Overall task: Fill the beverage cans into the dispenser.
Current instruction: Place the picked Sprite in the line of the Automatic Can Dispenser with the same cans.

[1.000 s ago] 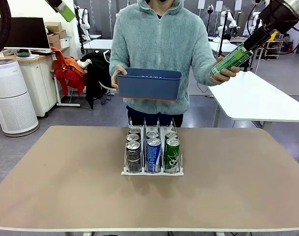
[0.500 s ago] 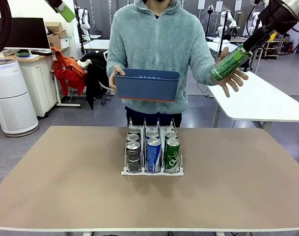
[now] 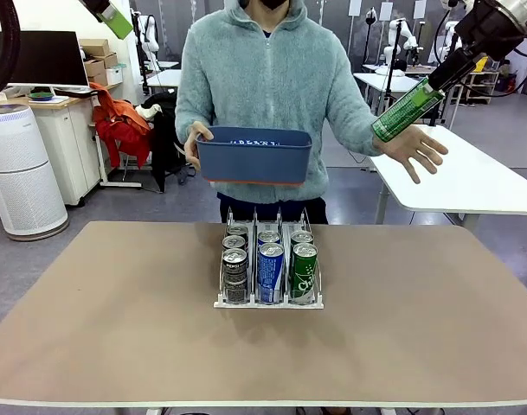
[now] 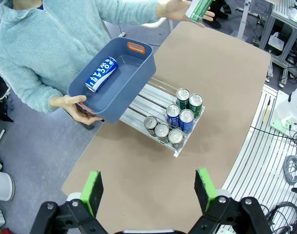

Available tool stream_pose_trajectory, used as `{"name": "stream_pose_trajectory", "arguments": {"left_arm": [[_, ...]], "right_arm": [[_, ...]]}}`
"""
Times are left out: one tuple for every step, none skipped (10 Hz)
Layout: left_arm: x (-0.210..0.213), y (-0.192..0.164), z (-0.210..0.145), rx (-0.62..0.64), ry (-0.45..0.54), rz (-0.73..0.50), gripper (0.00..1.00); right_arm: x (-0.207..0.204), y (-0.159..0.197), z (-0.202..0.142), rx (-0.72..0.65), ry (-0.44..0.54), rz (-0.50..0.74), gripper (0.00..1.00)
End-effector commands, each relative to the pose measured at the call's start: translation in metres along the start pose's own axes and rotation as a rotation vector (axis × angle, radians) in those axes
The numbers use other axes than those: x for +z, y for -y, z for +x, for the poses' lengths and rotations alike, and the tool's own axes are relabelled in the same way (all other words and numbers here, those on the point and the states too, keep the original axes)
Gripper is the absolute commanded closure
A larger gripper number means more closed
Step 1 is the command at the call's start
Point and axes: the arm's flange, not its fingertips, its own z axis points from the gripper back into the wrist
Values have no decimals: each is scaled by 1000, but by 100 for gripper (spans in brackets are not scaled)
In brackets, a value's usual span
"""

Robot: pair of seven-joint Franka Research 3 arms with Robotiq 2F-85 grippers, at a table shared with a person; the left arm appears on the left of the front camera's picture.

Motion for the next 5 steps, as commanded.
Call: {"name": "stream_pose_trajectory", "arguments": {"left_arm": [[-1, 0, -2, 3, -1, -2, 0], [-1, 0, -2, 3, -1, -2, 0], [-1, 0, -2, 3, -1, -2, 0], [-1, 0, -2, 3, -1, -2, 0], [-1, 0, -2, 3, -1, -2, 0]], "right_arm": [[1, -2, 0, 16, 2, -1, 100], [1, -2, 0, 16, 2, -1, 100], [1, -2, 0, 16, 2, -1, 100], [1, -2, 0, 16, 2, -1, 100], [1, -2, 0, 16, 2, -1, 100]]}}
